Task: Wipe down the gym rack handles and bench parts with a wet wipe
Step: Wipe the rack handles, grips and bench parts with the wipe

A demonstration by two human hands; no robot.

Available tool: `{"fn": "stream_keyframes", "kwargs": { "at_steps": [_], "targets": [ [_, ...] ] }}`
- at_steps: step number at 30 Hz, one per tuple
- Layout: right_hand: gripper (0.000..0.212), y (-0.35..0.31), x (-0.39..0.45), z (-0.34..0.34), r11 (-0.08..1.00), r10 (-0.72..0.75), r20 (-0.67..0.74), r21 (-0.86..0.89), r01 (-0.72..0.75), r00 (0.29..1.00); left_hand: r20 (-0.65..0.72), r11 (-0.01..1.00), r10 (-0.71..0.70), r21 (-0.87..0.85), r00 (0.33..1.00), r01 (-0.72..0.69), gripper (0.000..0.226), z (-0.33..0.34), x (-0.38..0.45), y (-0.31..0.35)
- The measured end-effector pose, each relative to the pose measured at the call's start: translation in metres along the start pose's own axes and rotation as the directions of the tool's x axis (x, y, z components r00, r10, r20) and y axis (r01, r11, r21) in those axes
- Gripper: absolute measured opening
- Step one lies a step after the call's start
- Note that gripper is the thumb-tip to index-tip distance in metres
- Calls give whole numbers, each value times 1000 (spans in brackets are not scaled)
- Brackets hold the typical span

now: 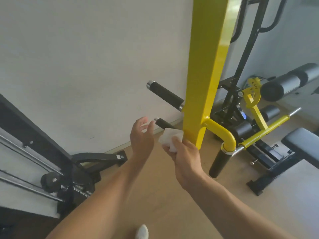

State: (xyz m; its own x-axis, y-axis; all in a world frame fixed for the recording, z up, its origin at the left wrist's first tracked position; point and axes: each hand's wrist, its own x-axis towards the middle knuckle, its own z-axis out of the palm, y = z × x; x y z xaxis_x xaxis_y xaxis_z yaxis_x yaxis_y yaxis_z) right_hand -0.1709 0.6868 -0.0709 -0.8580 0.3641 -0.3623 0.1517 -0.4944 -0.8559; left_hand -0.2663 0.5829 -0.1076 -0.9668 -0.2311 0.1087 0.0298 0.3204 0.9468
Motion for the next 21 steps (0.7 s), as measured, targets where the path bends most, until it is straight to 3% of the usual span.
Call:
{"fn": "stream_keyframes", "kwargs": {
  "at_steps": [2,3,5,8,10,12,16,19,21],
  "targets": [
    [24,-1,8,19,931,-262,-20,-267,247,965,99,999,-45,-16,994,47,37,-1,23,-3],
    [28,0,17,26,828,-398,14,-425,366,917,150,999,-42,-10,988,44,39,-1,34,-4],
    [37,7,41,38,513,-555,139,-719,469,820,244,1000,-14,11,970,12,39,-1,53,-11],
    [51,27,75,47,-125,-539,366,-926,357,759,373,997,61,26,926,-76,34,2,77,-23],
    [60,45,81,51,-332,-465,398,-906,261,791,451,994,104,-10,886,-111,29,5,87,-30],
    [66,49,78,53,-380,-418,400,-893,242,816,510,991,126,-32,851,-128,28,7,93,-35],
    [52,35,88,60,-367,-496,340,-916,162,799,638,991,114,-23,761,-130,23,4,104,-40],
    [31,22,103,73,-319,-416,257,-939,124,872,694,991,122,-43,709,-128,15,0,110,-38],
    [28,20,110,79,-342,-362,243,-933,115,900,717,992,120,-58,687,-113,11,0,113,-38]
  ]
}}
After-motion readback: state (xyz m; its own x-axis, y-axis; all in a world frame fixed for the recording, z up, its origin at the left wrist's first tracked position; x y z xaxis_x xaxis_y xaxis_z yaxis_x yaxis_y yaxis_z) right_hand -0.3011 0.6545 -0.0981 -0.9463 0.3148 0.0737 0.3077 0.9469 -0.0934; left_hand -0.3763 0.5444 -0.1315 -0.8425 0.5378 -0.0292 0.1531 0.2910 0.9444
